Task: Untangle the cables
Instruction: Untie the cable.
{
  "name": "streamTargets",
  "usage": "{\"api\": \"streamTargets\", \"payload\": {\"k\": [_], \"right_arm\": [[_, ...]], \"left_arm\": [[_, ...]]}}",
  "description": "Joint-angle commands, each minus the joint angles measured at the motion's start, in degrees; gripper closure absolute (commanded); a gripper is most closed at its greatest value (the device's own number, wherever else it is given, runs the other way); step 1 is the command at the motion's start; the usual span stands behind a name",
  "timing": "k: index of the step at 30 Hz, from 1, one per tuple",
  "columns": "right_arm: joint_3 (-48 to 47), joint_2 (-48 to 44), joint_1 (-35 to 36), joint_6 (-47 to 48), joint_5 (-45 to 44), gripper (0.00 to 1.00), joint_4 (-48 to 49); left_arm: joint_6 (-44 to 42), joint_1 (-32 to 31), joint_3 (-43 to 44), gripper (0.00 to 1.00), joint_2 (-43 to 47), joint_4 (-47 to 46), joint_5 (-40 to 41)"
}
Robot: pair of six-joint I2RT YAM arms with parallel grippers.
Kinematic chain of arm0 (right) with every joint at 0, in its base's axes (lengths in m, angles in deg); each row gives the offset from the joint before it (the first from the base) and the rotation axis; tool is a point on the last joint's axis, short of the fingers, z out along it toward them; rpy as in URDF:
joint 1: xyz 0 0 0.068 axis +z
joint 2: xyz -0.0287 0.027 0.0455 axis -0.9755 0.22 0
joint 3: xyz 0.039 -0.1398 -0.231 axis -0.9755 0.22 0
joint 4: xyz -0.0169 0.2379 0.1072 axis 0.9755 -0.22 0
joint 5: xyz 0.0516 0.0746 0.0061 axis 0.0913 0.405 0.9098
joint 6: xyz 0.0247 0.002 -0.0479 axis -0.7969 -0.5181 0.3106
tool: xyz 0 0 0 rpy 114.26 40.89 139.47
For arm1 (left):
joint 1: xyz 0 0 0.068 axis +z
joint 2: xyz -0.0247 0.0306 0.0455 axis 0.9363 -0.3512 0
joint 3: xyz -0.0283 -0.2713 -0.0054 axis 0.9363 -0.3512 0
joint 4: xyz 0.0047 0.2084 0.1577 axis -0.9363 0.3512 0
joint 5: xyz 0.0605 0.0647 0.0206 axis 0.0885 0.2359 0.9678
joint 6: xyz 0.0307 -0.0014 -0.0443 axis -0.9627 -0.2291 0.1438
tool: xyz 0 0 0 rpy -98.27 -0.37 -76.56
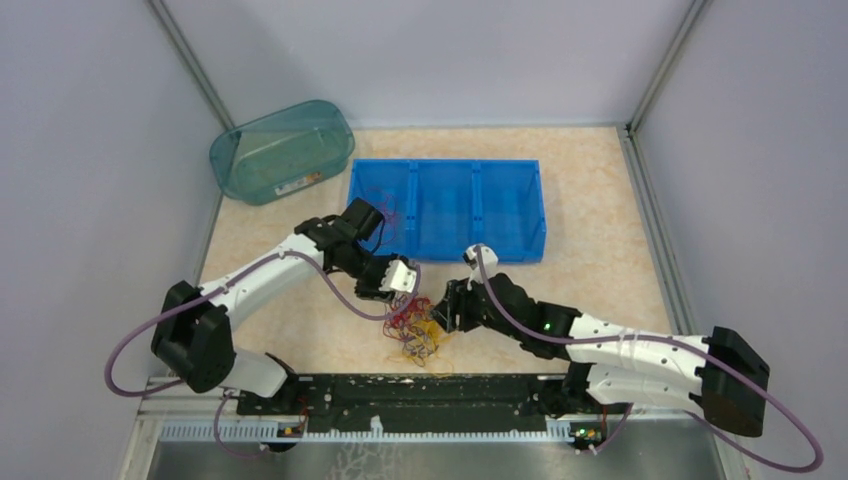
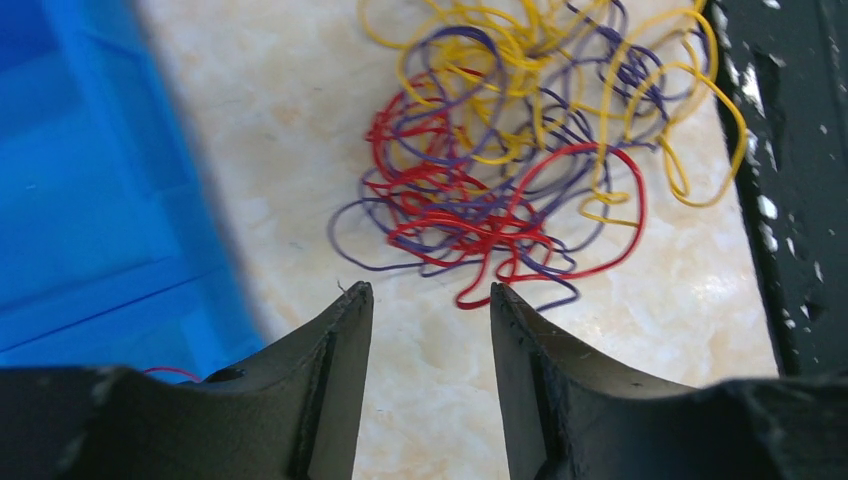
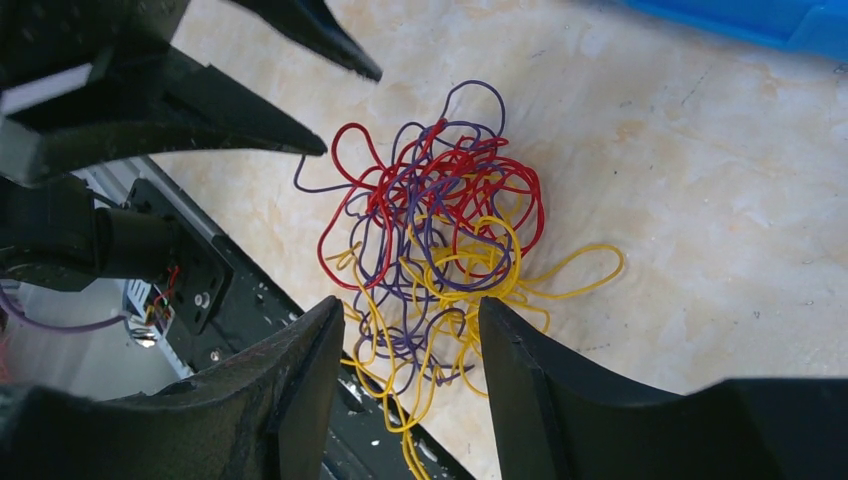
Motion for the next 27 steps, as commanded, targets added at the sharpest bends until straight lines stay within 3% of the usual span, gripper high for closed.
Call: {"api": "streamTargets", "payload": {"k": [1,11,16,22,27], "right_arm": [[0.2,-3.1,-0.8,-0.7,-1.2,0.47,0.4],[2.0,-5.6,-1.6,-1.9,-1.5,0.48,1.3],[1.9,-5.7,-1.6,-2.0,-1.2,0.48,1.6],[2.3,-6.4,-1.7,-2.1,-1.2,0.48,2.1],[2.5,-6.7,-2.3,-2.0,0.0,0.48,3.8]], "left_arm": [[-8.2,-0.7,-2.8,0.48,0.3,5.6,-0.9],[-6.1,-1.7,-4.3,0.54,0.4,3.6,-1.2],[-3.9,-2.1,-6.4,0.62,0.6,-0.1,-0.2],[-0.1,-2.5,-6.5,0.90,0.9,-4.3,1.3],[1.7,-2.5,-3.2,0.98,3.1,-0.2,1.2]]}}
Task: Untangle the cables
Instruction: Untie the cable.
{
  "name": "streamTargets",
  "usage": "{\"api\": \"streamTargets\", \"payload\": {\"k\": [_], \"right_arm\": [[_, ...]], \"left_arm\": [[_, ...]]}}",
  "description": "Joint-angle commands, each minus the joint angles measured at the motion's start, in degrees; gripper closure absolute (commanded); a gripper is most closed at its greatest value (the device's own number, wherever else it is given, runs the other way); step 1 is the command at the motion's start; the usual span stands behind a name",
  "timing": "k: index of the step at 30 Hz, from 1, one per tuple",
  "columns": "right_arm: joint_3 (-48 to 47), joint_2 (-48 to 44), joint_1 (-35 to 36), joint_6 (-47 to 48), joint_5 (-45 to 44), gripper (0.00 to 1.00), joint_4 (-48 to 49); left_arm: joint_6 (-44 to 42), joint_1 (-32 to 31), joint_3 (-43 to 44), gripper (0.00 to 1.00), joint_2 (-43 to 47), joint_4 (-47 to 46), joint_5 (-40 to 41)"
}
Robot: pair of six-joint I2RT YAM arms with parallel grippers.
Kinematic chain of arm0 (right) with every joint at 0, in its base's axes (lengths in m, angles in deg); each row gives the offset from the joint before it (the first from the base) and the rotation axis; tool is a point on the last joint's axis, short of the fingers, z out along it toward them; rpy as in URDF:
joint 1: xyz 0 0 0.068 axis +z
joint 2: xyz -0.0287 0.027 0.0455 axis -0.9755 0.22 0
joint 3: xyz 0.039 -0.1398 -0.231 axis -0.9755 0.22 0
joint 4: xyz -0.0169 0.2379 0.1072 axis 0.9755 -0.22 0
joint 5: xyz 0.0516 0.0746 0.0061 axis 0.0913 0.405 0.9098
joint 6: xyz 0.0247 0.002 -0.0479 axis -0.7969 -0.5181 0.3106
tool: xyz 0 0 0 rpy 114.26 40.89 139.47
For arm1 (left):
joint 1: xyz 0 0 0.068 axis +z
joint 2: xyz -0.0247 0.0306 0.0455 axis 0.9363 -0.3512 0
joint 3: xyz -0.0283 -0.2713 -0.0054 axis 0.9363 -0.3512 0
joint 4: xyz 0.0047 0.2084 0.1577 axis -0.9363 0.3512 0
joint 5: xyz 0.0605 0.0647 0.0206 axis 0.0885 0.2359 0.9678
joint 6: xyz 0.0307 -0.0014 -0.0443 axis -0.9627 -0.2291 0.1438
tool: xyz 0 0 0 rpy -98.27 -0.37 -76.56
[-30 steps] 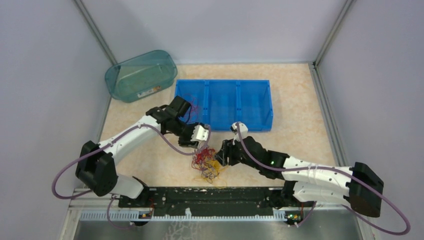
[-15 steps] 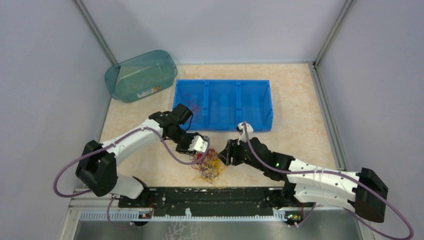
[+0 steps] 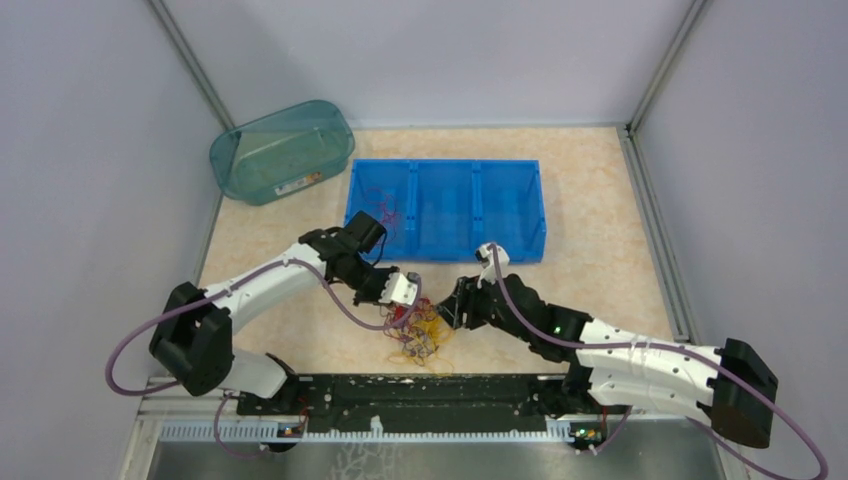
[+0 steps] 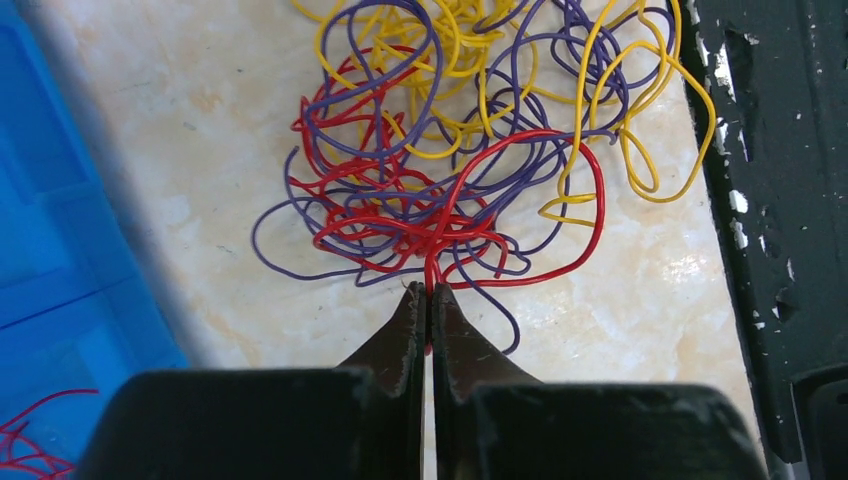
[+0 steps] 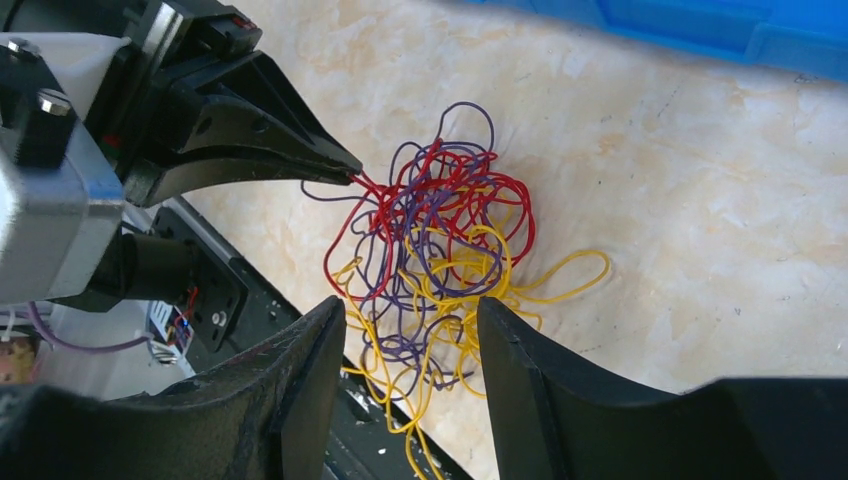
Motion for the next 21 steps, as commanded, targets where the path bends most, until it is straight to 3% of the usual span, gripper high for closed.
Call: {"api": "streamTargets", "payload": {"k": [1,5,11,21], "right_arm": [[0.1,-1.2,-0.8,-0.2,0.7,0.47,4.3],[-0.7,-0.5,-0.9,1.6,2.0,0.42,5.8],[-3.6,0.4,-0.9,6.1,4.4,0.30,9.1],[-9.5,2.8,-0.8,15.9,8.6,0.25,16.3]], "left_arm": [[2.7,-0.4,4.7,0.99,3.1,3.2,-0.5],[6.1,-0.4,9.2,1.00,6.2,6.6,-1.7],[18.1,-0.4,14.5,1.00,10.9,5.4,-4.4],[39.0,-0.4,16.4,1.00,15.3,-3.0,-6.3]]}}
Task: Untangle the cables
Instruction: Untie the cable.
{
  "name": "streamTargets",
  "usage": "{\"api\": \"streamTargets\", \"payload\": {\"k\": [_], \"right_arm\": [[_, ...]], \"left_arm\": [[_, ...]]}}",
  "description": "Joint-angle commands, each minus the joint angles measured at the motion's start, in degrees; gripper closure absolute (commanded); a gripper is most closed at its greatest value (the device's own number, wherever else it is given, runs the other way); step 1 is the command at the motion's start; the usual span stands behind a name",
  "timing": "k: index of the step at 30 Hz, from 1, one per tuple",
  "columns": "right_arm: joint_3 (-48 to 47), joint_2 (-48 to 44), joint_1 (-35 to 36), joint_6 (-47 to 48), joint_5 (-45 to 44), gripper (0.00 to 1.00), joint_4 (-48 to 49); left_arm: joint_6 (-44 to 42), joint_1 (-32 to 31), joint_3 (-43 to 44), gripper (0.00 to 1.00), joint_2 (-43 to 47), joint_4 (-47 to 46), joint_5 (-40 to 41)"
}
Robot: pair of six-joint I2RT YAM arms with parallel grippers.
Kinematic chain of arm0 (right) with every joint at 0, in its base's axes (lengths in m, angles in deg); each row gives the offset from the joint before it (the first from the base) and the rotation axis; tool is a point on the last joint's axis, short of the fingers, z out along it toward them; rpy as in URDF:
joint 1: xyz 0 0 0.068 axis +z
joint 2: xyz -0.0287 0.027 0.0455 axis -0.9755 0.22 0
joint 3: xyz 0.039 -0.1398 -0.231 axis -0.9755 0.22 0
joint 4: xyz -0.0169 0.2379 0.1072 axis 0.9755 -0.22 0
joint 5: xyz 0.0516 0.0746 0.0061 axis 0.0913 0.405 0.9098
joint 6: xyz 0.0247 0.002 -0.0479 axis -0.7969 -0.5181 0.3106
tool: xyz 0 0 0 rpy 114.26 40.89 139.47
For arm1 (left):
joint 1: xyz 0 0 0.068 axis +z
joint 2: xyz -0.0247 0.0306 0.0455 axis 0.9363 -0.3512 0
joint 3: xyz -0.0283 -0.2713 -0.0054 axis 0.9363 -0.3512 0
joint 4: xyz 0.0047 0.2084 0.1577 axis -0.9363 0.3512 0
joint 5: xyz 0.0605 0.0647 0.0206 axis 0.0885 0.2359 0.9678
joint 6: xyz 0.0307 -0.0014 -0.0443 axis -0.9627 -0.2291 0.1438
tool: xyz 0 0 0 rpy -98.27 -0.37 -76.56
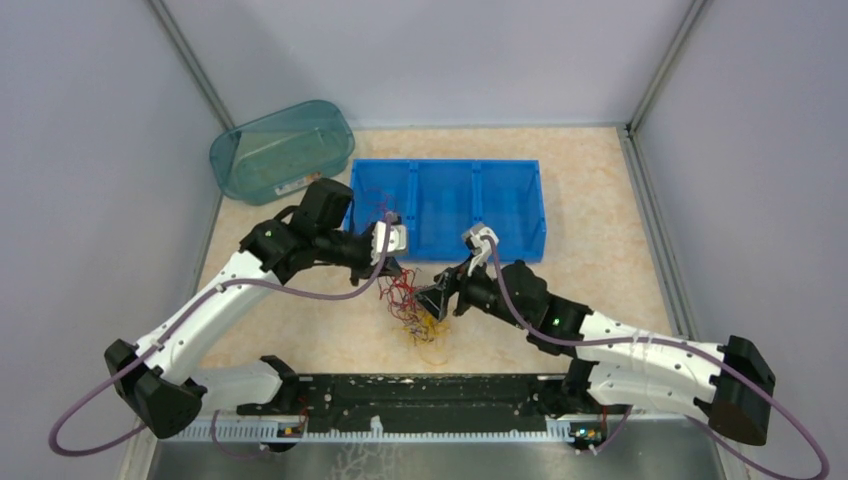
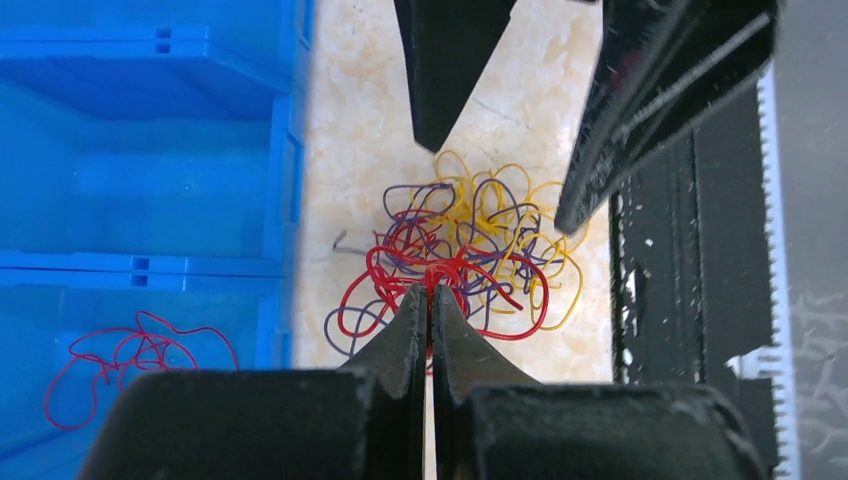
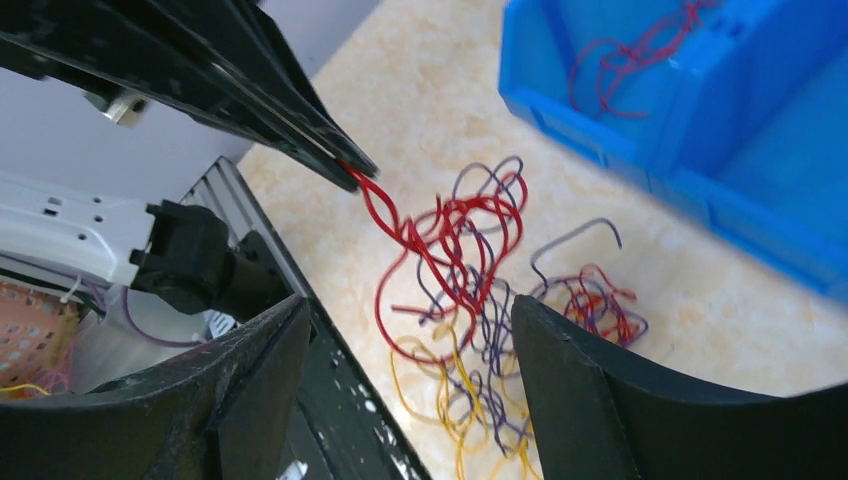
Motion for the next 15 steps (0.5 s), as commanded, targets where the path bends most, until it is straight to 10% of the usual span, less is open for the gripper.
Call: {"api": "streamTargets", "payload": {"k": [1,15], "right_arm": [[-5.7,2.6,-0.5,6.4,2.9,0.25,7.4],[-7.4,4.6,-0.4,8.4,-4.8,0.36,13.8]], "left_arm": [[12.5,-0.4,2.8,1.00,1.0,-5.2,-1.9],[22.9,-0.4,9.1,1.00,1.0,-3.5,-7.3]]}}
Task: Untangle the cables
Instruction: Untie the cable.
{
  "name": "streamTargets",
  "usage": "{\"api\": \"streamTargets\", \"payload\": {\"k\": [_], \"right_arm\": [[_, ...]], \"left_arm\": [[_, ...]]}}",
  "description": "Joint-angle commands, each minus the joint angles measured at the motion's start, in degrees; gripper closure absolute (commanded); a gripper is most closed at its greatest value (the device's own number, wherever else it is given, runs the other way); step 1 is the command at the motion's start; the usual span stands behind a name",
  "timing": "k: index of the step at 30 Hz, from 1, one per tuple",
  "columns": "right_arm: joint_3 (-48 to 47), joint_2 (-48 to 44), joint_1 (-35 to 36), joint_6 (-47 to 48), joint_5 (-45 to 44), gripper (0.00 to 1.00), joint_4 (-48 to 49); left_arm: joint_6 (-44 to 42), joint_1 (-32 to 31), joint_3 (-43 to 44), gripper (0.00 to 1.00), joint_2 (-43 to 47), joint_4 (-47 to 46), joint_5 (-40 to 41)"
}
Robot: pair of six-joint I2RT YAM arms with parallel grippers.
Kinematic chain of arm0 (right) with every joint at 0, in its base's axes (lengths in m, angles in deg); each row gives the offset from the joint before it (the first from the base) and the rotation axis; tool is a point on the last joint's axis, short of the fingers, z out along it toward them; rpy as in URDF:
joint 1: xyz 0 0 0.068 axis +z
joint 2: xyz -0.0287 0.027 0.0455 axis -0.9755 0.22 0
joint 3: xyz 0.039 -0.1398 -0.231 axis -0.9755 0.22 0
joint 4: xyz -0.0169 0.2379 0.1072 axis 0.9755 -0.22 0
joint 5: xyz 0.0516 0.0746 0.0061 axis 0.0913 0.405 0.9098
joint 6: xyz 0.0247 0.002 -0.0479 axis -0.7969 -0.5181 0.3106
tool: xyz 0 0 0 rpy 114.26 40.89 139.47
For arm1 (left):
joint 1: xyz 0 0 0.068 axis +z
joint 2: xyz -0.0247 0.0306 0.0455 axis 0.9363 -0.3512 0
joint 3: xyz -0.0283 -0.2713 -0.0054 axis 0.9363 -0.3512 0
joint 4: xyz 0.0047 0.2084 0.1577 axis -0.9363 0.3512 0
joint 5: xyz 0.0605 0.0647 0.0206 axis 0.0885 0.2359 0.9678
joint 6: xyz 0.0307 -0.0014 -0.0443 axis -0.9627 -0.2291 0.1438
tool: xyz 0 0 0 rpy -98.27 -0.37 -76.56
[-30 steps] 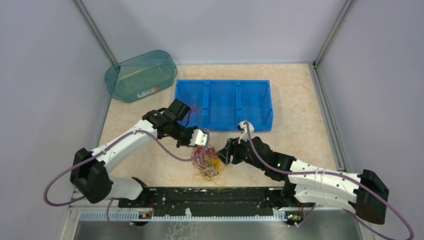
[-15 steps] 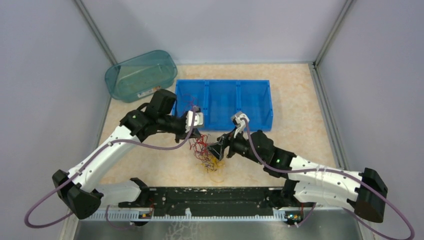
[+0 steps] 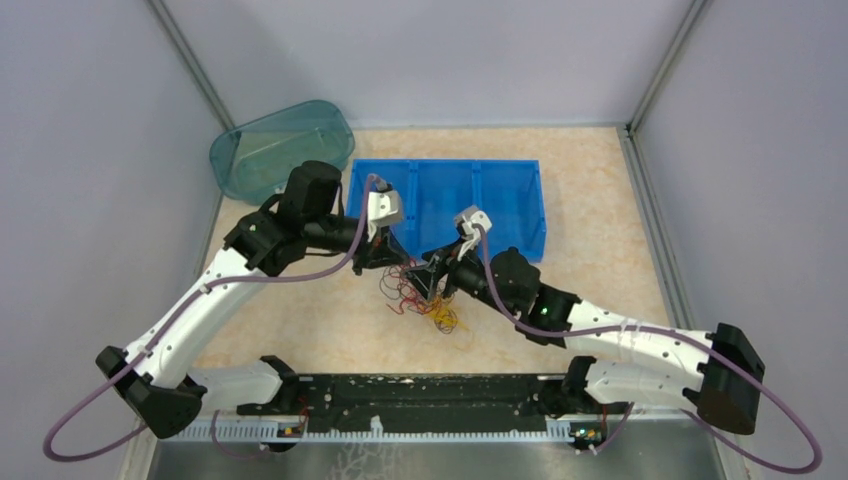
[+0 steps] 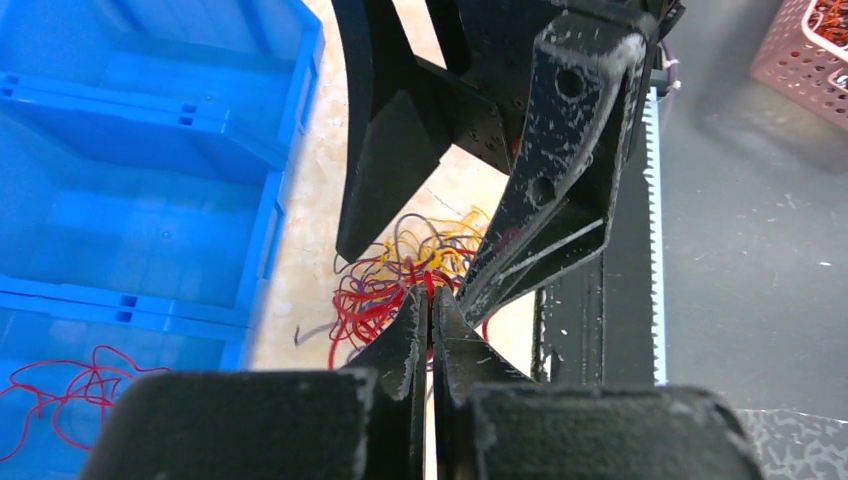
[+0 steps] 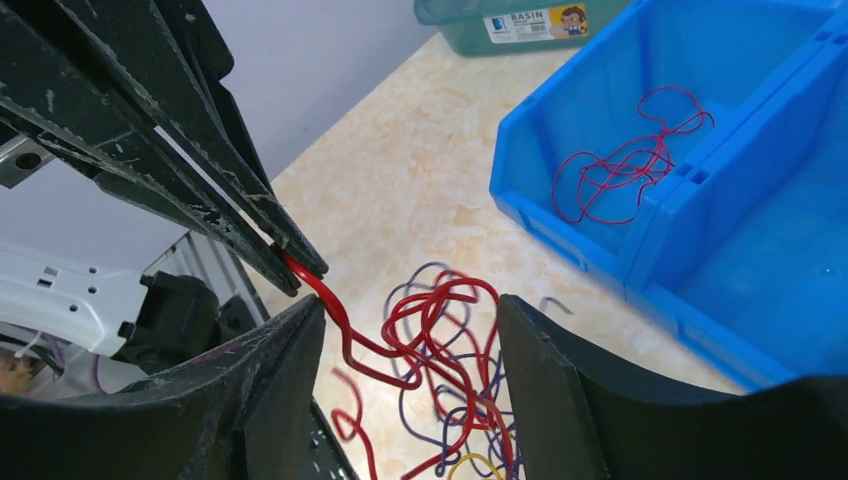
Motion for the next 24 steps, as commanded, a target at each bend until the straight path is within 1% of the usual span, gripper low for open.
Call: {"api": "streamTargets", "payload": {"k": [1,8,14,20,24], "right_arm": [[0.7,-3.1,-0.4,0.9,-2.7,0.36,7.3],[-0.2,-5.2,-0.4,1.0,3.2,0.36,4.5],[-0.3,-5.2,-0.4,0.9,0.7,0.36,2.2],[-2.7,-1.4,-0.5,2.6,-2.6,0.40,2.3],[-3.4,0.6,-0.4,2.8,-6.4,0.41,6.4]], "left_arm": [[3.0,-0.4,1.3,1.00,1.1,0.1,-3.3],[1.3,-0.4,0.8,1.00,1.6,0.4,-2.5],[1.3,-0.4,2.1,1.00,1.3,0.8,-2.6],[3.5,-0.4,5.1,1.00,0.3,1.4,-3.7],[5.9,-0.4,6.3,1.00,-0.5,1.4,-4.9]]}}
